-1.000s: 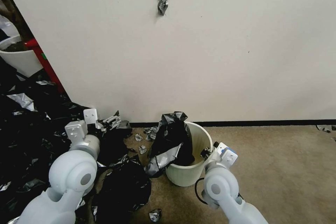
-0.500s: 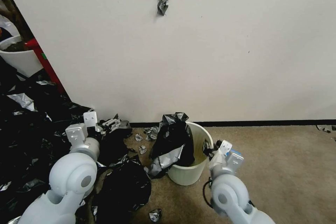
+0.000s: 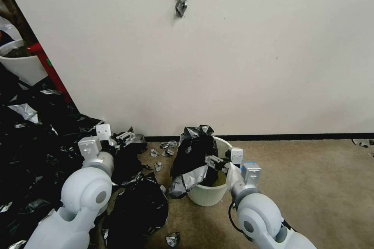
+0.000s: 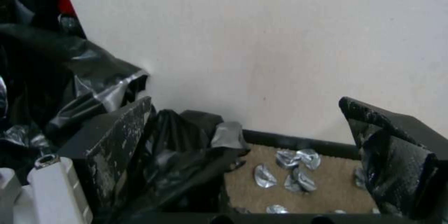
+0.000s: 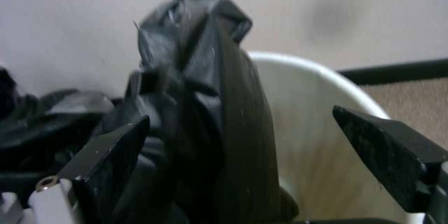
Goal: Place a trash bag onto the trash bin.
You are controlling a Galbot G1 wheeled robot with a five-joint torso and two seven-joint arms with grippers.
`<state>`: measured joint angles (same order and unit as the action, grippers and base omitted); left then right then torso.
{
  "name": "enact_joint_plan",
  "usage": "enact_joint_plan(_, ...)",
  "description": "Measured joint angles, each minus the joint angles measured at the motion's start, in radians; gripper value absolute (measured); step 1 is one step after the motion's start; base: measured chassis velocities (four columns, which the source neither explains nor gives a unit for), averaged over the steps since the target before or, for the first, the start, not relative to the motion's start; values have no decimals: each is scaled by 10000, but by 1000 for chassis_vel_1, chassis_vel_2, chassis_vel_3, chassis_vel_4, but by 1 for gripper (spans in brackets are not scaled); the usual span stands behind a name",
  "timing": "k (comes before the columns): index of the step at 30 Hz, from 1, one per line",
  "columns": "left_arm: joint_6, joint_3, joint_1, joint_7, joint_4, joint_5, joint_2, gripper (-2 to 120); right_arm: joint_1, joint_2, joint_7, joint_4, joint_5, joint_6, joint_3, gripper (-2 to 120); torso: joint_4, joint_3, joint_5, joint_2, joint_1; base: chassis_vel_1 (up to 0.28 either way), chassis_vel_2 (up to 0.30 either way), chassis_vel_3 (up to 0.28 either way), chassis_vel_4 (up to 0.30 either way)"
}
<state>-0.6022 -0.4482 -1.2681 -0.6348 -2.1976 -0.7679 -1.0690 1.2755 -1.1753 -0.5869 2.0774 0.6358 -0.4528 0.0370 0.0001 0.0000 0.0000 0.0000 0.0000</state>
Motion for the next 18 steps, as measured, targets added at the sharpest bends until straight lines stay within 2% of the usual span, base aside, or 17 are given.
enact_joint_plan(1,0,0,0,0,0,0,0,100,0,0,0,0,0,0,0,99,0,0,0,0,0,0,0,0,0)
enact_joint_plan(3,423,-6,129,685,470,1,169,100,-123,-47,-207,-146,196,-123,-53,93,0,0,-1,0,0,0,0,0,0)
enact_joint_plan(4,423,-6,129,685,470,1,169,100,-123,-47,-207,-146,196,-123,-53,93,0,0,-1,0,0,0,0,0,0)
enact_joint_plan(7,622,111,424,1656,1159,3,360,100,-185,-86,-370,-215,246,-130,-93,79,0,1,-2,0,1,0,0,0,0)
enact_joint_plan(8,622,111,424,1656,1159,3,360,100,-185,-86,-370,-215,246,-130,-93,79,0,1,-2,0,1,0,0,0,0)
enact_joint_plan(10,601,419,687,2043,1453,-1,494,100,-176,-80,-484,-203,236,-135,-99,68,0,1,-1,0,1,0,0,0,0)
enact_joint_plan(12,558,513,743,2093,1481,-6,515,100,-168,-69,-506,-185,233,-139,-96,64,0,1,-1,0,1,0,0,0,0)
enact_joint_plan(17,-123,1254,1181,2552,1527,-392,546,100,-101,32,-530,-91,227,-156,-19,43,-1,1,0,0,0,0,0,0,0)
enact_joint_plan(18,-123,1254,1181,2552,1527,-392,546,100,-101,32,-530,-91,227,-156,-19,43,-1,1,0,0,0,0,0,0,0)
